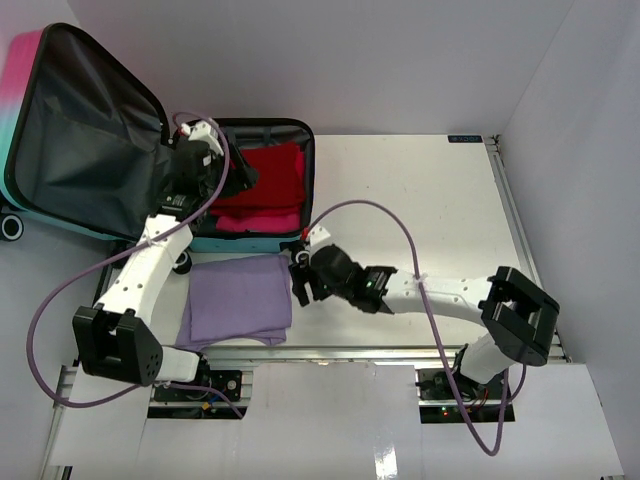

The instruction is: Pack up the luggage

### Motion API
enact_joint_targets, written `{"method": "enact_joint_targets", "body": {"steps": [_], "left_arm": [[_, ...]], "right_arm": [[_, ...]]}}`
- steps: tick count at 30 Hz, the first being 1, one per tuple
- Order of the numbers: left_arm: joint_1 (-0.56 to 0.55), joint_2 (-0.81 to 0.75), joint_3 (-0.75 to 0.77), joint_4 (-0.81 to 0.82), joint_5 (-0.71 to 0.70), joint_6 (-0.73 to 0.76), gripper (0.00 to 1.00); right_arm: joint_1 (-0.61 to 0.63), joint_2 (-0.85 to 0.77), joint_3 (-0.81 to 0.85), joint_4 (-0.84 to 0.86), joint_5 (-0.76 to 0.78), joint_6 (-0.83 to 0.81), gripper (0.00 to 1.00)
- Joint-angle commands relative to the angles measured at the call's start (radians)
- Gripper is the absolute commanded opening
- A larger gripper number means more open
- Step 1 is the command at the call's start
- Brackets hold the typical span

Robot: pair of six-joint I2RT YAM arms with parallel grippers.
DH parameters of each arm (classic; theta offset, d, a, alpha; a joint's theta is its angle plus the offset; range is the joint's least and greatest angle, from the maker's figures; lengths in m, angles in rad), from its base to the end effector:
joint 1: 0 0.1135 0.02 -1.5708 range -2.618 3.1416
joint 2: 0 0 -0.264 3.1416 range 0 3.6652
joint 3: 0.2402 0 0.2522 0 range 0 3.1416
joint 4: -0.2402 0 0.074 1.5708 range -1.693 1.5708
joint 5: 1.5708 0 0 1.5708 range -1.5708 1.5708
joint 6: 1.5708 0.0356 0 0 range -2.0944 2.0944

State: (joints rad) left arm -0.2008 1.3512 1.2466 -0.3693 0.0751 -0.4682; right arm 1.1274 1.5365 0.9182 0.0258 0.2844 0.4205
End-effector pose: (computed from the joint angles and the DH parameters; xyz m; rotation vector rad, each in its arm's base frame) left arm 0.3031 -0.0644 0.3553 -0.2298 2.0668 -0.4908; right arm 0.1528 0.2984 0.2238 -0.6015 2.1125 0.5906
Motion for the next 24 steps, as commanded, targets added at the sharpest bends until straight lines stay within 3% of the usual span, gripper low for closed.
{"method": "enact_joint_targets", "body": {"steps": [1,12,24], "left_arm": [[0.003,-0.145,-0.079,0.021,0.006,-0.008,0.72],[0.002,-0.222,-0.114,0.015,-0.043,0.023,0.73],[0.003,-0.249,-0.129,0.008,-0.049,0.03,0.73]], "right_arm": [[0.118,0.02,0.003,0.08,0.221,0.159,0.81],[0.131,0.272,0.178,0.027,0.307,0.266,0.79],[0.134,0.395,0.216,0.049,0.242,0.312,0.77]]}}
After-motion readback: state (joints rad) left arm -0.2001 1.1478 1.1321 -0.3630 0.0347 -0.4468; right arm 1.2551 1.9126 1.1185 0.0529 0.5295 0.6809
